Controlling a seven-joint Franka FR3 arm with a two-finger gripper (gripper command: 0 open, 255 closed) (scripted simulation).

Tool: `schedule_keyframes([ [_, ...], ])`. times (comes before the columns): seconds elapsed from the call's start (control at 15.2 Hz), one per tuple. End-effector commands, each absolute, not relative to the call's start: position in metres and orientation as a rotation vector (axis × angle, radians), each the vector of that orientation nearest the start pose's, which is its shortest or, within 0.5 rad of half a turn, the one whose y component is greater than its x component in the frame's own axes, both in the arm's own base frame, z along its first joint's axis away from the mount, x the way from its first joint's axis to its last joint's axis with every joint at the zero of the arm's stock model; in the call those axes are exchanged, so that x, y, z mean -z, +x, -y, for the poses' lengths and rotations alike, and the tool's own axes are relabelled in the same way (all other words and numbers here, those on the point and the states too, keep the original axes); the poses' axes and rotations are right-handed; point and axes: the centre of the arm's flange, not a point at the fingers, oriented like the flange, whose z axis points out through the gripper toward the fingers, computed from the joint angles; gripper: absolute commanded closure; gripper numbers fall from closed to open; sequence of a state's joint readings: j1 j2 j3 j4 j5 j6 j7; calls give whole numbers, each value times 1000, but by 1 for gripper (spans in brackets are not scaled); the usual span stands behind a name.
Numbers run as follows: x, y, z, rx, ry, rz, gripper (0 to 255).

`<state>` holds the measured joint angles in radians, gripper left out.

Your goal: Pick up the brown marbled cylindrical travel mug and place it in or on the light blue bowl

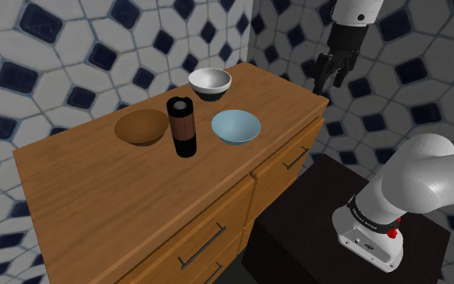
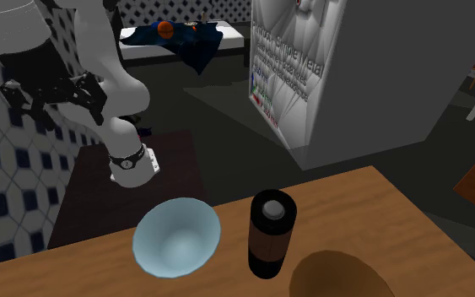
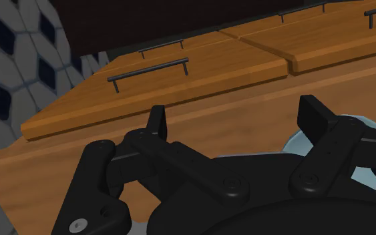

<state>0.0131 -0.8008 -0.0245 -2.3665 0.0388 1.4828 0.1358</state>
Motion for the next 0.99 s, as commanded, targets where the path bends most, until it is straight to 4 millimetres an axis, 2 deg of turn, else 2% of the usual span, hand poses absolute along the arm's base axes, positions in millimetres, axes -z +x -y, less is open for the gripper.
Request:
schedule_keyframes([
  [0.0, -583, 293, 1, -134, -3081, -212, 0],
  [0.92, -571, 389, -156, -53, -3103, -282, 0],
])
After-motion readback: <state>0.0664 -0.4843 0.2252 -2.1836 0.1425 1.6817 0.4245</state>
